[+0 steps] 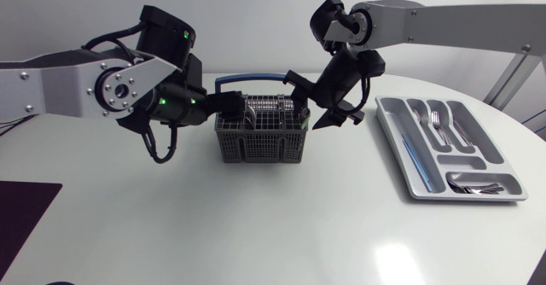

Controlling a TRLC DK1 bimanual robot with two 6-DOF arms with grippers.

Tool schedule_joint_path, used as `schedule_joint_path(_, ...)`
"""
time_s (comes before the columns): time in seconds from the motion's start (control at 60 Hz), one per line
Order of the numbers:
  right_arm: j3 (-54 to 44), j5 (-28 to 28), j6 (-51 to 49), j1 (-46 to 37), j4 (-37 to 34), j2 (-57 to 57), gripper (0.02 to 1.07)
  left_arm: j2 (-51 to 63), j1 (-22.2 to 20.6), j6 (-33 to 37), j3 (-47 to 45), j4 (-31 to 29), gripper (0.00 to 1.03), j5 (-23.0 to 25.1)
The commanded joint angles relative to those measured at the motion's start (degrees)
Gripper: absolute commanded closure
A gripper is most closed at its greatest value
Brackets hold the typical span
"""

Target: Unload the cutlery basket into the drawer organizer.

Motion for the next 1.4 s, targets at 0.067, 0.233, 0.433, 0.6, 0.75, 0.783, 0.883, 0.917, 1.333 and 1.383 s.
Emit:
schedule_joint_path(0.067,1.6,0.6,2.0,1.0,-0.3,2.0,0.52,-0.8,-0.4,1.9,-1.6,0.8,0.05,0.3)
schedule_joint_path(0.233,2.3,2.2,1.6,1.2,-0.3,2.8,0.63,-1.2,-0.7,3.3,-2.8,1.6,0.05,0.3)
schedule_joint_path(0.433,3.0,3.9,1.3,1.7,0.0,2.9,0.7,-1.3,-0.8,3.9,-3.8,2.5,0.05,0.3)
schedule_joint_path(0.6,3.3,4.8,1.0,2.0,0.0,3.6,0.78,-1.8,-0.8,4.1,-4.2,2.9,0.05,0.3)
schedule_joint_path(0.75,3.6,5.5,0.7,2.3,0.0,3.6,0.84,-1.9,-0.8,4.2,-4.7,3.2,0.05,0.3)
schedule_joint_path(0.783,3.6,5.7,0.7,2.4,0.0,3.6,0.87,-1.9,-0.8,4.3,-4.8,3.2,0.05,0.3)
schedule_joint_path(0.883,3.7,6.3,0.3,2.4,0.0,3.6,0.95,-1.9,-0.9,4.3,-5.0,3.2,0.05,0.3)
schedule_joint_path(0.917,3.7,6.3,0.3,2.4,0.0,3.6,0.96,-1.9,-0.9,4.3,-5.0,3.2,0.05,0.3)
schedule_joint_path(1.333,3.5,6.4,-0.6,2.8,-0.3,2.4,1.01,-2.2,-1.5,4.4,-5.6,3.5,0.05,0.3)
schedule_joint_path(1.383,3.4,6.4,-0.7,2.8,-0.3,1.7,1.01,-2.3,-1.5,4.4,-5.7,3.5,0.05,0.3)
